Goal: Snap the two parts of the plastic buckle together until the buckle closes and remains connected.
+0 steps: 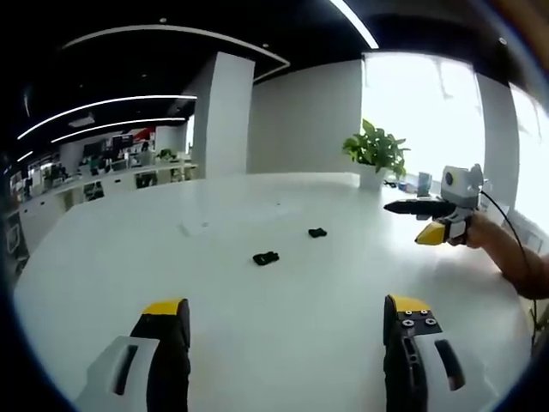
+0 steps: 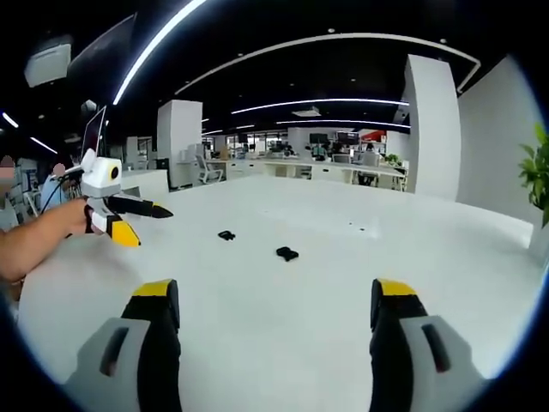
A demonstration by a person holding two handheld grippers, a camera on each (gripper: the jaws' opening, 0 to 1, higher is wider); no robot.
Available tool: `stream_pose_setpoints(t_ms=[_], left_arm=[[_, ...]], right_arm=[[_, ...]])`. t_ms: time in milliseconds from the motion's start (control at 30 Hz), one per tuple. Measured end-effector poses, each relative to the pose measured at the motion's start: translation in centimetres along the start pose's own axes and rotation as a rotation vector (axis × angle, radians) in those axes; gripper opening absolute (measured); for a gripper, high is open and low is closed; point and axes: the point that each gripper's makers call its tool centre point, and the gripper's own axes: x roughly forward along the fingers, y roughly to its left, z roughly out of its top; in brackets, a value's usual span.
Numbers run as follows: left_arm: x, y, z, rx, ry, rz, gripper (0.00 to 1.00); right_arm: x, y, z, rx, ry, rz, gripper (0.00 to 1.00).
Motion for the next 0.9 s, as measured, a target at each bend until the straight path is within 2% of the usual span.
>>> stream_pose_setpoints(t_ms=[200, 300, 367, 400, 433, 500, 767, 900], left_arm=[[-0.1, 0.1, 0.2, -0.016, -0.013, -0.003, 0.97], [-0.2, 0.3, 0.5, 0.005, -0.031, 0.006, 0.99], [-0.3, 0.5, 0.2, 0.014, -0.019, 0.016, 0.99], [-0.4, 0.8, 0.0, 0.061, -0.004, 0.029, 0.99], [-0.4, 1.0, 0.1, 0.103, -0.013, 0.049, 0.99], [-0.5, 1.2, -0.2, 0.137, 0.013, 0.067, 0.99], [-0.3, 0.4, 0.7, 0.119, -0.036, 0.032, 0.99], [-0.1, 0.5, 0.5, 0.105, -0.033, 0.024, 0.99]], right_arm=[[-0.2, -0.1, 0.0, 0.014, -0.011, -0.001, 0.92], [-0.2, -0.1, -0.1, 0.017, -0.012, -0.004, 0.92], [-0.3, -0.1, -0.2, 0.02, -0.014, -0.004, 0.91], [-0.3, -0.1, -0.2, 0.021, -0.014, -0.003, 0.91], [-0.3, -0.1, -0.3, 0.02, -0.014, -0.003, 0.91], [-0.3, 0.0, -0.4, 0.02, -0.012, -0.002, 0.91], [-0.3, 0.2, -0.5, 0.002, -0.007, 0.0, 0.91], [-0.3, 0.3, -0.6, -0.001, -0.003, -0.001, 0.91]])
